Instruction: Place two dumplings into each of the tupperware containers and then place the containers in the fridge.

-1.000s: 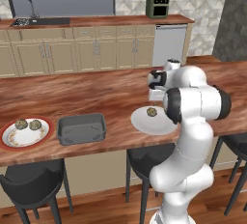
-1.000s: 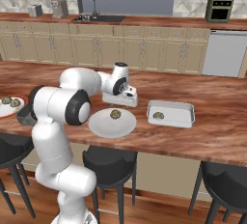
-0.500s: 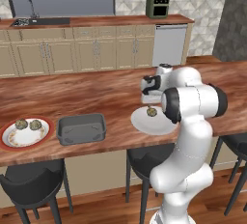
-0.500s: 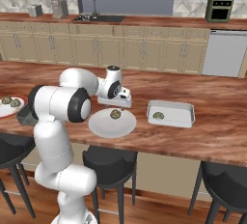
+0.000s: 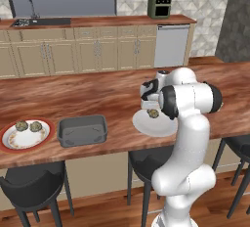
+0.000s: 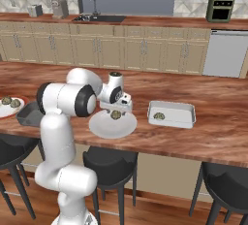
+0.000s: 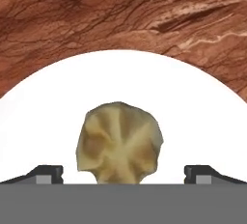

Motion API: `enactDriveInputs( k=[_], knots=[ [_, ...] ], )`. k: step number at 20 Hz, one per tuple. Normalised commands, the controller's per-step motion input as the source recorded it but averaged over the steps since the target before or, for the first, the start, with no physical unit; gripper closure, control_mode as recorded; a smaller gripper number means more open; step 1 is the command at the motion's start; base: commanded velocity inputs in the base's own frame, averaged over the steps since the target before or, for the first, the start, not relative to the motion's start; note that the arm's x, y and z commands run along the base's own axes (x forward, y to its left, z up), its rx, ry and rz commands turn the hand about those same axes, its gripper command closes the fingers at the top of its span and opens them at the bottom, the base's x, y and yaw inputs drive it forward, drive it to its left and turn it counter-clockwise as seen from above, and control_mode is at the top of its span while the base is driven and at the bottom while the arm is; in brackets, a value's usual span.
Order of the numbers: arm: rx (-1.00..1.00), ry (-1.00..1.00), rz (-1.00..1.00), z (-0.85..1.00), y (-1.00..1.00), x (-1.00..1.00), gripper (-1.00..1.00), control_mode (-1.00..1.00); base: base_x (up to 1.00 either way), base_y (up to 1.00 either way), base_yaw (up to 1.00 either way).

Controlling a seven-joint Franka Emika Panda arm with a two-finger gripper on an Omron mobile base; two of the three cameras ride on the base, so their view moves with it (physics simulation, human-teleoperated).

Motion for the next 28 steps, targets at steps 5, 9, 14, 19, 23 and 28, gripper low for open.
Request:
enactDriveInputs(
  k=[5, 9, 14, 19, 23, 28],
  knots=[
    [0.00, 0.00, 0.00, -0.37, 0.00, 0.02, -1.00, -1.00, 0.00, 0.00, 0.00],
    [0.00, 0.00, 0.00, -0.20, 0.00, 0.13, -1.00, -1.00, 0.00, 0.00, 0.00],
    [0.00, 0.00, 0.00, -0.03, 0.01, 0.02, 1.00, -1.00, 0.00, 0.00, 0.00],
    [0.00, 0.00, 0.00, 0.40, -0.35, -0.01, 1.00, -1.00, 0.00, 0.00, 0.00],
    [0.00, 0.00, 0.00, 0.68, -0.78, 0.00, 1.00, -1.00, 0.00, 0.00, 0.00],
    [0.00, 0.00, 0.00, 0.55, -0.97, -0.12, 1.00, -1.00, 0.00, 0.00, 0.00]
  ],
)
